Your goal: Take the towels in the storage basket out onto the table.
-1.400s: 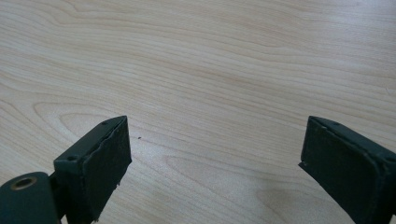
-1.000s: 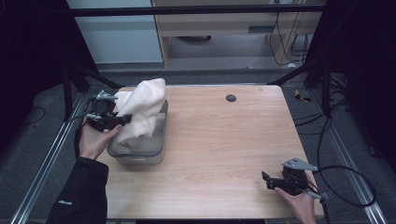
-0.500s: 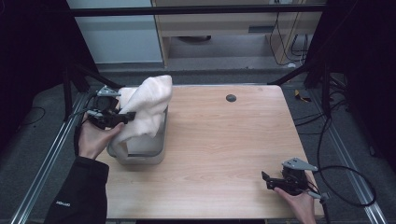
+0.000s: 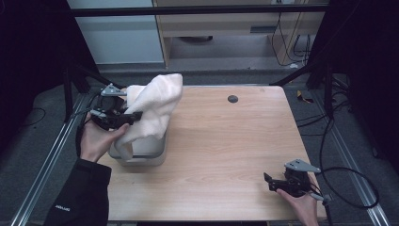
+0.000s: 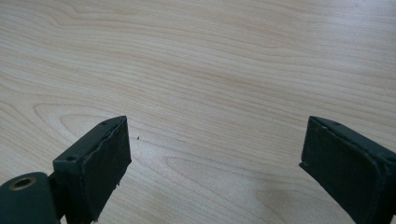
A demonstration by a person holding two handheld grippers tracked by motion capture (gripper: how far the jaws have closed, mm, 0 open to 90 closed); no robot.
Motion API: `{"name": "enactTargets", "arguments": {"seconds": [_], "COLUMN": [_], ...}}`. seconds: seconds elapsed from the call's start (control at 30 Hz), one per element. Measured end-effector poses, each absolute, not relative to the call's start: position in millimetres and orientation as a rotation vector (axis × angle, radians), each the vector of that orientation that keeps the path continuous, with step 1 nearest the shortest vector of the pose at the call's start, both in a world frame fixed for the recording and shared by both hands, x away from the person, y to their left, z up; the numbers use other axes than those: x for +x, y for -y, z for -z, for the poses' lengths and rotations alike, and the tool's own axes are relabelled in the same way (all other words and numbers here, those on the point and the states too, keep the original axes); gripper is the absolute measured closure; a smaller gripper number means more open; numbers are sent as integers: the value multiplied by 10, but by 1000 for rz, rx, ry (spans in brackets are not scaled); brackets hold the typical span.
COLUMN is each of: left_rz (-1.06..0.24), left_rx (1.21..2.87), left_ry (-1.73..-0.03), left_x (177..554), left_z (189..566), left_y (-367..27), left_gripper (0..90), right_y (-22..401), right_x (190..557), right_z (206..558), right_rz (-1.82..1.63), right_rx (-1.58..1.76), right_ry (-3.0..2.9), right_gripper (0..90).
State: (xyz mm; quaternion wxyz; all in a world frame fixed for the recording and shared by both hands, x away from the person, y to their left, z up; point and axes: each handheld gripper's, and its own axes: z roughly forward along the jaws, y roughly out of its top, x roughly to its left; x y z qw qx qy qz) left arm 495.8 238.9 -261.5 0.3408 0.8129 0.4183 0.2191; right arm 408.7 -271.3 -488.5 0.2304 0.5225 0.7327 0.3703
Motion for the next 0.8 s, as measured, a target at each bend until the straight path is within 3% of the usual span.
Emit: {"name": "enactTargets", "arguments": {"seconds": [0.8], "left_rz": [-507], "left_rx": [2179], "left_ry": [-974], "left_x": [4900], "left_z": [2604], "left_y": [-1919], "left_gripper": [680], "right_y": [2717], "right_x": [4075], "right_z": [4876], "right_rz": [-1028], "right_rx": [1430], "right_ry": [-2011], "right_gripper": [83]}}
